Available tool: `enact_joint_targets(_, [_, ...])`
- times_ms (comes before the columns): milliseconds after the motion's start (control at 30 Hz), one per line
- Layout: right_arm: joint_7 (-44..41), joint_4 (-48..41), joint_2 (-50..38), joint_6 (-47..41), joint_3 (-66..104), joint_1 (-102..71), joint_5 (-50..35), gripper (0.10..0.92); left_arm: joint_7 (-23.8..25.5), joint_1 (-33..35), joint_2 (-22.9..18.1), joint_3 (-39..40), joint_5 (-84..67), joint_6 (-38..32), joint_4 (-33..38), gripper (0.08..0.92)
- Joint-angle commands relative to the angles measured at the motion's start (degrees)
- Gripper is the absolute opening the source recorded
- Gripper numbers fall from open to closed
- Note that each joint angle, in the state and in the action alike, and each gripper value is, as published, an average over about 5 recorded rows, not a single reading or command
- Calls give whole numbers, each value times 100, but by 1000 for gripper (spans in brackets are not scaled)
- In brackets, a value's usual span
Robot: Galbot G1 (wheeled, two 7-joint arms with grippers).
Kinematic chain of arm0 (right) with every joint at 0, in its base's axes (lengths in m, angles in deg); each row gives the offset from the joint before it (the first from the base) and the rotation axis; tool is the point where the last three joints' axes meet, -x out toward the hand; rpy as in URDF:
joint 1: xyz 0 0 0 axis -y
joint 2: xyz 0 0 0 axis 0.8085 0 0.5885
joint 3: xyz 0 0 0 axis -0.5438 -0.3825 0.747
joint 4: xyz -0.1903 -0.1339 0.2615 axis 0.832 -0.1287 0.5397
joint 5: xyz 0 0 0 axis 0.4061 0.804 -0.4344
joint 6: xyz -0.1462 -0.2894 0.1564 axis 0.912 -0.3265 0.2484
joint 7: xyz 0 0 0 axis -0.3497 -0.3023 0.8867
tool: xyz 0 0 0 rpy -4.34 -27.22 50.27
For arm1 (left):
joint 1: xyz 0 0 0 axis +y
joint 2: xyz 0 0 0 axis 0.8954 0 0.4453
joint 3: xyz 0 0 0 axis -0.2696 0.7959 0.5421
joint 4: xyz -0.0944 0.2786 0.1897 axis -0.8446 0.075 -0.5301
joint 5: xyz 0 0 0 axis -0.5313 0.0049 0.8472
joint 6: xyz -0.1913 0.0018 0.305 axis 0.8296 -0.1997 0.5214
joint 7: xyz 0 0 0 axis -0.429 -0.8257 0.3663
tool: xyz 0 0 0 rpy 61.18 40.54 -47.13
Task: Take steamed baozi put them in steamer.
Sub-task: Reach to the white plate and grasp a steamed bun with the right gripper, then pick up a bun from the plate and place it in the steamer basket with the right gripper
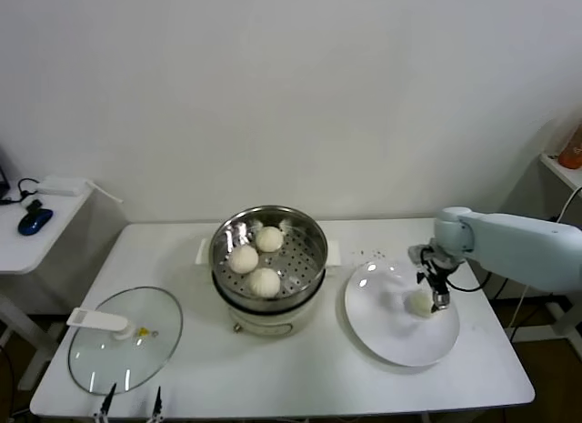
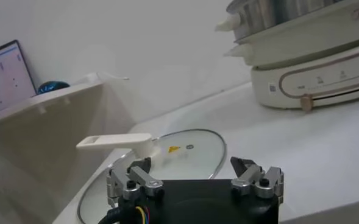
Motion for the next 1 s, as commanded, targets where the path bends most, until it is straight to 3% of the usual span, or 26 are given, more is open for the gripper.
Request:
enact_joint_targets(33, [30,-133,-88,-52,302,-365,182,823,-2,6,11,1,10,8,13,823])
enact_joint_targets(167, [59,-76,-119,-74,302,-351,167,812,-2,14,7,5,14,1,22,823])
enact_joint_targets(400, [144,-33,-135,-101,337,-362,171,692,-11,28,4,-1,25,-17,20,823])
enact_joint_targets(567, [153,314,-193,-106,-91,295,-36,668,-10,13,-3,-7,20,-2,52,823])
enact_joint_targets(800, [43,1166,-74,-94,-1476,2381,-905,662,-1,-36,-15,46,32,8,39,823])
enact_joint_targets(1000, [-87,1916,235,-335,-2057,3922,-2191,652,6,-61,10,86,51,2,30,823])
